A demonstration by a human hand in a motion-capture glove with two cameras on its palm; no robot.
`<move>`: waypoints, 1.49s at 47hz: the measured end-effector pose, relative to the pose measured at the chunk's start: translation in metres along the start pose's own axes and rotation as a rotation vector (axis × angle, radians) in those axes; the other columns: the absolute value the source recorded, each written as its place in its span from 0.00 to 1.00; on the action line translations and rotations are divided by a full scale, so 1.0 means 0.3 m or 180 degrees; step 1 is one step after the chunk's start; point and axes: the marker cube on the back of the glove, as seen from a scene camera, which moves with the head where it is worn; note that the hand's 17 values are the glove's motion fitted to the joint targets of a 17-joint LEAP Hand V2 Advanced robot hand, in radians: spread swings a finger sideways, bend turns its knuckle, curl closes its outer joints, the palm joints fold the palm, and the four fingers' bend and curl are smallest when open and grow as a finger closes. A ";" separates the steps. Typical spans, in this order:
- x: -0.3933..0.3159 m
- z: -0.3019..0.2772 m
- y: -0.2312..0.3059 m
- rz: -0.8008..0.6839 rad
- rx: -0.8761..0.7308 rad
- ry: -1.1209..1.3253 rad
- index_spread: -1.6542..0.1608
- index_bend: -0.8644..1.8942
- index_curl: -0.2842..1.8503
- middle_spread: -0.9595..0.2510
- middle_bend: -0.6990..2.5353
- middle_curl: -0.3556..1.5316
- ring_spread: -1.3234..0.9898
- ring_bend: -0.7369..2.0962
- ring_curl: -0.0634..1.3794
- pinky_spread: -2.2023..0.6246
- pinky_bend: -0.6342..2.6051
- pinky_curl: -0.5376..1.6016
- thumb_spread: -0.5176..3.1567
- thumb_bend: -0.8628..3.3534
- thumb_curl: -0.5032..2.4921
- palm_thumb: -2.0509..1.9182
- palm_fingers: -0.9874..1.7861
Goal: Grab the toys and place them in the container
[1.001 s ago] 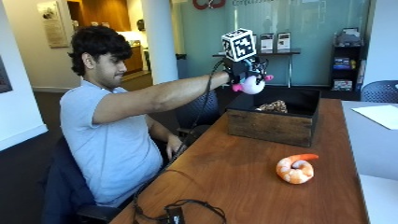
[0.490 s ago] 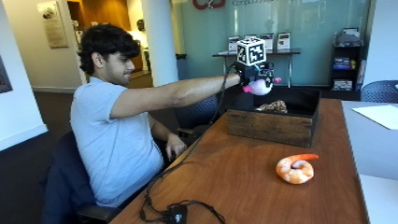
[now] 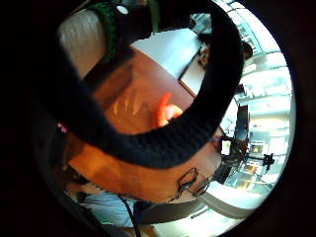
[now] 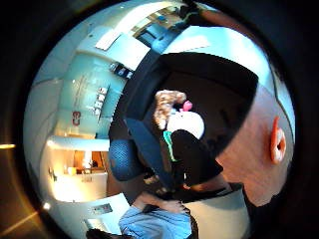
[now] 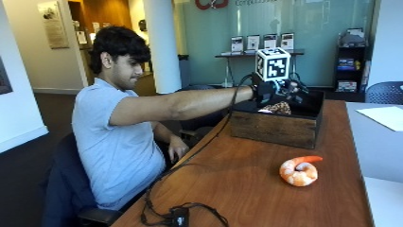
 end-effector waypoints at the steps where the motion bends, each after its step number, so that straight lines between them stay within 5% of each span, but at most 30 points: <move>1: 0.042 0.014 -0.001 0.0067 -0.0041 -0.0003 0.72 0.39 0.33 0.76 0.26 0.38 0.53 0.35 0.24 0.80 0.46 0.42 0.51 0.20 0.29 0.51 0.32; 16: 0.580 0.345 0.035 0.0839 -0.0627 -0.0105 0.70 0.40 0.33 0.75 0.25 0.34 0.54 0.32 0.23 0.81 0.45 0.41 0.52 0.20 0.28 0.52 0.32; 26: 0.674 0.489 0.040 0.0951 -0.0709 0.0071 0.70 0.41 0.33 0.76 0.25 0.32 0.55 0.31 0.22 0.81 0.46 0.42 0.53 0.20 0.28 0.53 0.31; 31: 0.680 0.521 0.035 0.0845 -0.0342 0.0332 0.70 0.38 0.33 0.76 0.27 0.32 0.55 0.34 0.23 0.80 0.46 0.42 0.54 0.21 0.28 0.54 0.36; 38: 0.701 0.529 0.054 0.0703 0.0152 0.0389 0.70 0.35 0.28 0.72 0.35 0.36 0.52 0.46 0.27 0.75 0.45 0.40 0.56 0.22 0.28 0.56 0.57; 44: 0.716 0.526 0.070 0.0674 0.0281 0.0122 0.71 0.35 0.27 0.70 0.37 0.39 0.49 0.55 0.34 0.72 0.47 0.42 0.57 0.24 0.30 0.60 0.63; 60: 0.711 0.482 0.103 0.0576 0.0569 0.0010 0.75 0.37 0.26 0.69 0.43 0.45 0.46 0.65 0.44 0.67 0.55 0.49 0.52 0.26 0.35 0.68 0.67; 70: 0.577 0.225 0.042 0.0495 0.0944 -0.0232 0.76 0.38 0.28 0.70 0.44 0.48 0.46 0.66 0.46 0.66 0.56 0.51 0.49 0.26 0.37 0.69 0.66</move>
